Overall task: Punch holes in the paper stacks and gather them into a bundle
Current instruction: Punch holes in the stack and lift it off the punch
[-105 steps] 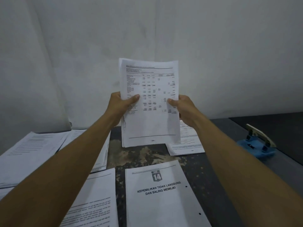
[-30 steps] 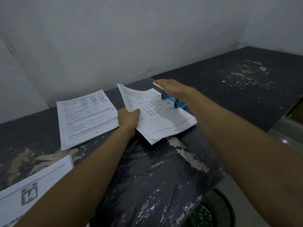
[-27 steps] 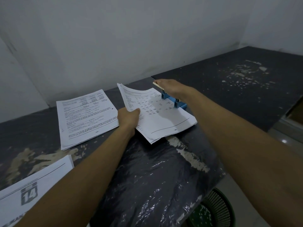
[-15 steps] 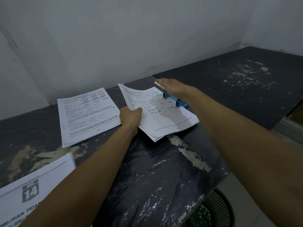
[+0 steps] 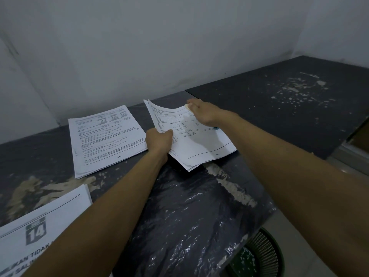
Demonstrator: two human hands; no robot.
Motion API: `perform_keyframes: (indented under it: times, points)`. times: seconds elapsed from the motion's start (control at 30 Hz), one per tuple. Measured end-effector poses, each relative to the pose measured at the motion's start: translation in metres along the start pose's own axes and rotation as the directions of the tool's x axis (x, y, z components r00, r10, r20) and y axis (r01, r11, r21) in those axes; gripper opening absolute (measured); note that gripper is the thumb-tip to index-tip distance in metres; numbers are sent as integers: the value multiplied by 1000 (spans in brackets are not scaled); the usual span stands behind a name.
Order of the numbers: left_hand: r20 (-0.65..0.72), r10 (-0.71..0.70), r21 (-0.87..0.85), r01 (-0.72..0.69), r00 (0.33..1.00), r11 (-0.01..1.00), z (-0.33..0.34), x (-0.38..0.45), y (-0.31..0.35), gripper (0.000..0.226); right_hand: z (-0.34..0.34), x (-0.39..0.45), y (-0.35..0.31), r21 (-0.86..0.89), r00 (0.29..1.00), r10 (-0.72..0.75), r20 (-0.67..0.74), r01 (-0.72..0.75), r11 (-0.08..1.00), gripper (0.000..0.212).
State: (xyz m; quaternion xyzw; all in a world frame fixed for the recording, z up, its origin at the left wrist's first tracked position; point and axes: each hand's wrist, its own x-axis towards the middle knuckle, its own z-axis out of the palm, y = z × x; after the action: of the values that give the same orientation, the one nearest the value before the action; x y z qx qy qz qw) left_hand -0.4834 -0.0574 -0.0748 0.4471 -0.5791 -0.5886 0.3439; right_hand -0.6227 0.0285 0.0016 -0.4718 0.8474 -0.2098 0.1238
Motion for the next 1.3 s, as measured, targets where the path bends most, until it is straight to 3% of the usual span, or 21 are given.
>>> perform_keyframes:
  times: [0.57,0.7,0.83,1.07,1.3]
  points:
    - [-18,36,38,-35,999,999,1,0,-2,26,10,-2,-1,-136,995,-57,-86,45,990,39]
    - [-16,37,44,-37,999,998,1,0,-2,27,26,-1,4,-276,995,-78,-68,56,959,41]
    - [-8,45,36,-44,999,998,0,-1,-1,29,55,-6,8,-464,987,-73,-144,-2,886,52]
    - [-12,70,68,-69,997,995,-2,-2,-2,26,51,-4,7,-441,993,-52,-104,1,898,53]
    - [-3,65,76,-64,998,995,-1,0,-5,25,14,-3,-4,-146,999,-9,-36,3,989,47]
